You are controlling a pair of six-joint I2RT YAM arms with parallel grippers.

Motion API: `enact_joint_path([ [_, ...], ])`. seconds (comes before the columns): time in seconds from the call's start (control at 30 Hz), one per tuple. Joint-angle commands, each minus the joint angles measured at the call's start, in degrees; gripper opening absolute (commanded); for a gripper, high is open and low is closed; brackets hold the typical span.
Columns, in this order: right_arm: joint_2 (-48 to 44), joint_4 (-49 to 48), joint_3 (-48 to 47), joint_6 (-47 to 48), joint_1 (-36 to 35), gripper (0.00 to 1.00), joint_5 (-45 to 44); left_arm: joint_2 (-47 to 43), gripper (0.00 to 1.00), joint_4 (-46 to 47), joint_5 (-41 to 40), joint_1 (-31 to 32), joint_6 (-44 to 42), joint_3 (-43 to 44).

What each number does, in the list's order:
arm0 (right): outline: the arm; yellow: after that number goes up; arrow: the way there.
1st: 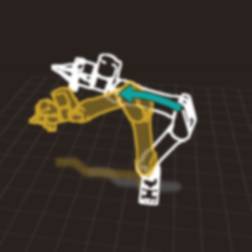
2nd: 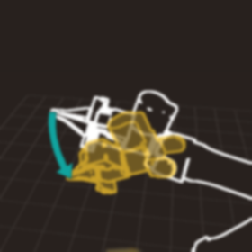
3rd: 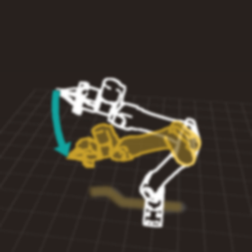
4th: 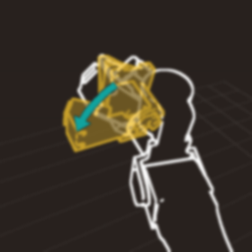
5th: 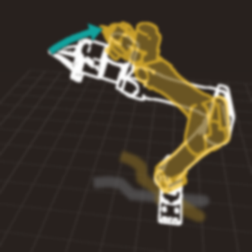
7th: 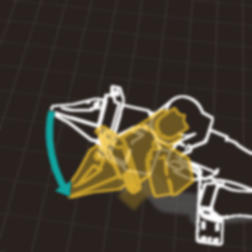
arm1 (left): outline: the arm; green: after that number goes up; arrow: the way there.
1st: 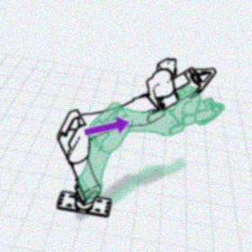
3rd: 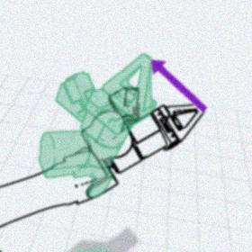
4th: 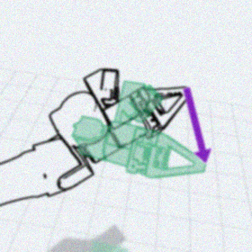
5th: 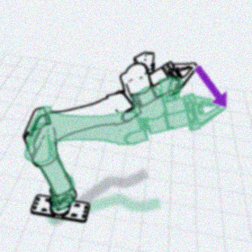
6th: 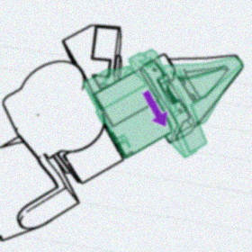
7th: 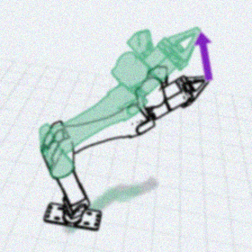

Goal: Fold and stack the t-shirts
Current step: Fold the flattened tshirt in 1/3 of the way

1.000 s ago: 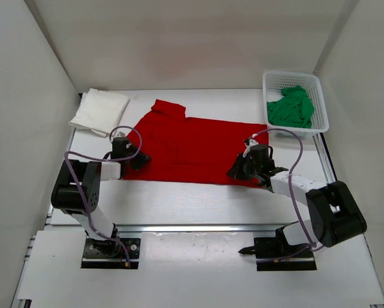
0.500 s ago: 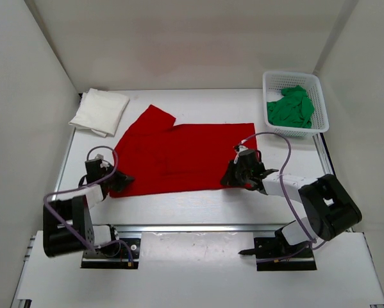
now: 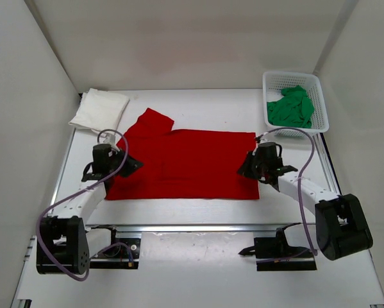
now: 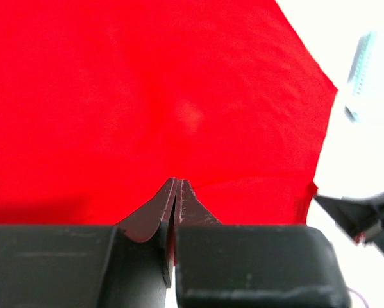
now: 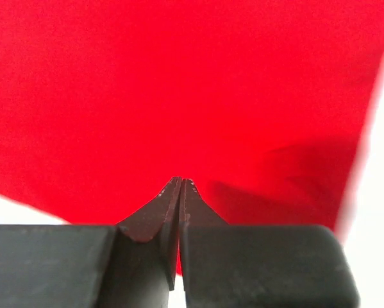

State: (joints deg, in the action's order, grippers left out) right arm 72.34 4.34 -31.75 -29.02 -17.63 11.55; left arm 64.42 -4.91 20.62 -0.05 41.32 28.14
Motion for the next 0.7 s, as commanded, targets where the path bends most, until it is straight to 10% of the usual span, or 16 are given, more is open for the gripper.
enact_joint_path([
  [0.0,0.8,2.1,-1.5,2.5,5.0,0.0,-0.3,2.0,0.13,4.3,-3.0,6.2,0.4,3.1],
  [0.67,8.3,-1.0,-2.3,0.3,13.4,0.0,-5.6,20.0,0.15,10.9,-6.0,11.6,3.7,17.0],
])
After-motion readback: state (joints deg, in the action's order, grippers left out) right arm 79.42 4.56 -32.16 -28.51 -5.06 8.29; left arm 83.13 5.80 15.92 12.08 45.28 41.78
